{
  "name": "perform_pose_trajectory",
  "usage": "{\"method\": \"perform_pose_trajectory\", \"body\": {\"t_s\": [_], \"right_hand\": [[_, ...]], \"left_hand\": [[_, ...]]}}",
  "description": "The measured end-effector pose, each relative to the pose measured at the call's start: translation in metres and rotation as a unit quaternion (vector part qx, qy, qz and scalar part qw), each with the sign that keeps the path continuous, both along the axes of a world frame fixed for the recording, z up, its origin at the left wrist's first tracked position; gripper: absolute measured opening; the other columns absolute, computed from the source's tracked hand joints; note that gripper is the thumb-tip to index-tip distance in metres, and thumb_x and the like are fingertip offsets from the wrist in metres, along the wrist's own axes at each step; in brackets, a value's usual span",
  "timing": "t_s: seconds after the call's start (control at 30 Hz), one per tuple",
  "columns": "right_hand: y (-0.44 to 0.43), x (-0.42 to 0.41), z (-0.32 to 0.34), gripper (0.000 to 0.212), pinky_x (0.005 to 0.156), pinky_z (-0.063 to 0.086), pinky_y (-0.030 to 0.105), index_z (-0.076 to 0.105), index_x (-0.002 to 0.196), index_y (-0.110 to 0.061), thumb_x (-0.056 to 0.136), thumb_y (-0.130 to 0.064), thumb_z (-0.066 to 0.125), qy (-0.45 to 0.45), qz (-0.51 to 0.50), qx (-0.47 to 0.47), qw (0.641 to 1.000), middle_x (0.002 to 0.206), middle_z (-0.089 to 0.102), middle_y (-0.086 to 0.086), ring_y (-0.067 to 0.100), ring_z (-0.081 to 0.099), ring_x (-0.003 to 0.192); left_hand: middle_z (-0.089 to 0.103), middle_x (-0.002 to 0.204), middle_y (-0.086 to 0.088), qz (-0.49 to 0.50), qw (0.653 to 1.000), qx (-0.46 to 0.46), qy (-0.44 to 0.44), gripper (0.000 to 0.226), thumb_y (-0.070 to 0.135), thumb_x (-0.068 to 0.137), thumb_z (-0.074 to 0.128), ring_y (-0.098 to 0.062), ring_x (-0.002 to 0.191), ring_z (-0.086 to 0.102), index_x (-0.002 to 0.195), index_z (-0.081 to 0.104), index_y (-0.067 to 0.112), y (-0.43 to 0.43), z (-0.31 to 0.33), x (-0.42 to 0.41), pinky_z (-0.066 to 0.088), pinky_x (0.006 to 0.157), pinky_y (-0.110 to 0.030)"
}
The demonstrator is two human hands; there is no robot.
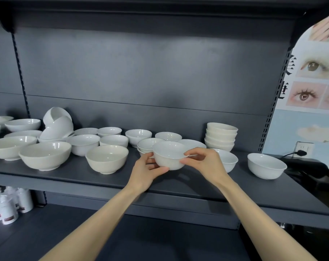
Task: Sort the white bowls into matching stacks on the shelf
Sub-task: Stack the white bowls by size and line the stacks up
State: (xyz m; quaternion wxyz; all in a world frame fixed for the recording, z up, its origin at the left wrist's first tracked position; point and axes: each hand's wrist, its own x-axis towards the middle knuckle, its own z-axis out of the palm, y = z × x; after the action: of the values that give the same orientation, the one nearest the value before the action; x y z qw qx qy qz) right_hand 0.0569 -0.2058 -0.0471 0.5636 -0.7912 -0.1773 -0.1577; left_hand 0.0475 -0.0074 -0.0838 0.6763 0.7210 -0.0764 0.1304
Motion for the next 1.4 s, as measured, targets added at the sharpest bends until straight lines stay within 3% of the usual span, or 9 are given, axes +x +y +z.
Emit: {"method": "perform_pose_trajectory", "body": {"t_s": [0.2, 0.3, 0.53, 0.67, 0.77, 0.93, 1.0, 1.2, 1.4], "right_hand": [[-0.027, 0.001, 0.012, 0.024, 0.063, 0.049, 0.011, 0.069, 0.095, -0.006, 0.074, -0.006, 0.079, 0.000, -0.029, 0.008, 1.000, 0.087, 0.070, -0.002, -0.002, 0.065, 0.069], [-0.049, 0.004, 0.016, 0.024, 0.073, 0.052, 0.012, 0.069, 0.091, -0.019, 0.072, -0.013, 0.082, -0.017, -0.083, -0.005, 0.996, 0.094, 0.071, -0.009, -0.003, 0.067, 0.079], [-0.093, 0.006, 0.021, 0.021, 0.067, 0.050, 0.012, 0.068, 0.086, -0.010, 0.071, -0.007, 0.082, -0.024, -0.157, 0.021, 0.987, 0.079, 0.071, -0.004, -0.001, 0.066, 0.071], [-0.108, 0.008, 0.018, 0.021, 0.058, 0.047, 0.010, 0.067, 0.088, -0.004, 0.072, -0.005, 0.080, -0.021, -0.195, 0.032, 0.980, 0.081, 0.071, 0.003, -0.003, 0.064, 0.062], [-0.116, 0.014, 0.014, 0.021, 0.047, 0.040, 0.007, 0.065, 0.090, 0.001, 0.074, -0.001, 0.078, -0.010, -0.207, 0.035, 0.978, 0.076, 0.068, 0.001, -0.005, 0.056, 0.047], [-0.126, 0.026, 0.004, 0.020, 0.072, 0.052, 0.015, 0.068, 0.082, -0.015, 0.069, -0.011, 0.083, 0.001, -0.228, 0.011, 0.974, 0.080, 0.073, -0.001, 0.005, 0.068, 0.076], [-0.131, 0.030, 0.000, 0.020, 0.077, 0.053, 0.019, 0.069, 0.082, -0.015, 0.069, -0.013, 0.084, 0.009, -0.223, 0.007, 0.975, 0.082, 0.073, 0.001, 0.008, 0.069, 0.080], [-0.134, 0.036, -0.004, 0.021, 0.074, 0.052, 0.014, 0.068, 0.078, -0.019, 0.068, -0.010, 0.084, 0.016, -0.181, -0.005, 0.983, 0.082, 0.073, 0.000, 0.004, 0.068, 0.077], [-0.142, 0.040, -0.012, 0.020, 0.078, 0.050, 0.013, 0.068, 0.079, -0.020, 0.070, -0.012, 0.083, 0.002, -0.151, -0.010, 0.989, 0.084, 0.072, -0.003, 0.004, 0.066, 0.082]], "left_hand": [[0.066, 0.103, -0.002, -0.057, 0.998, -0.026, -0.009, 0.050, -0.005, 0.073, 0.076, -0.010, 0.087, 0.066, 0.114, 0.052, 0.009, -0.029, 0.009, 0.024, 0.052, 0.067, -0.013], [0.065, 0.103, -0.004, -0.094, 0.995, -0.022, -0.012, 0.051, -0.005, 0.072, 0.077, -0.010, 0.087, 0.067, 0.114, 0.052, 0.009, -0.053, 0.015, 0.041, 0.052, 0.067, -0.013], [0.065, 0.107, -0.002, -0.144, 0.989, -0.001, -0.028, 0.049, 0.003, 0.071, 0.080, -0.016, 0.097, 0.066, 0.108, 0.053, 0.017, -0.106, 0.024, 0.075, 0.053, 0.081, -0.022], [0.057, 0.095, 0.017, -0.146, 0.985, 0.061, -0.062, 0.037, 0.012, 0.076, 0.078, -0.005, 0.094, 0.056, 0.099, 0.054, 0.027, -0.130, 0.021, 0.086, 0.045, 0.078, -0.011], [0.052, 0.095, 0.006, -0.099, 0.981, 0.143, -0.091, 0.042, 0.029, 0.079, 0.077, -0.018, 0.103, 0.053, 0.116, 0.060, 0.021, -0.141, 0.012, 0.095, 0.043, 0.086, -0.023], [0.042, 0.099, 0.000, -0.041, 0.976, 0.200, -0.073, 0.054, 0.036, 0.085, 0.068, -0.017, 0.086, 0.050, 0.135, 0.051, 0.022, -0.148, 0.011, 0.092, 0.043, 0.087, -0.028], [0.043, 0.099, 0.000, -0.035, 0.973, 0.217, -0.075, 0.053, 0.038, 0.086, 0.067, -0.021, 0.091, 0.053, 0.134, 0.052, 0.024, -0.148, 0.008, 0.090, 0.045, 0.089, -0.031], [0.050, 0.103, 0.000, -0.019, 0.968, 0.242, -0.057, 0.046, 0.046, 0.083, 0.067, -0.017, 0.089, 0.054, 0.123, 0.059, 0.025, -0.140, 0.001, 0.080, 0.043, 0.080, -0.027], [0.054, 0.109, -0.002, -0.053, 0.980, 0.190, 0.033, 0.072, 0.030, 0.072, 0.082, -0.016, 0.096, 0.057, 0.128, 0.041, 0.009, -0.142, -0.004, 0.074, 0.044, 0.080, -0.024]]}}
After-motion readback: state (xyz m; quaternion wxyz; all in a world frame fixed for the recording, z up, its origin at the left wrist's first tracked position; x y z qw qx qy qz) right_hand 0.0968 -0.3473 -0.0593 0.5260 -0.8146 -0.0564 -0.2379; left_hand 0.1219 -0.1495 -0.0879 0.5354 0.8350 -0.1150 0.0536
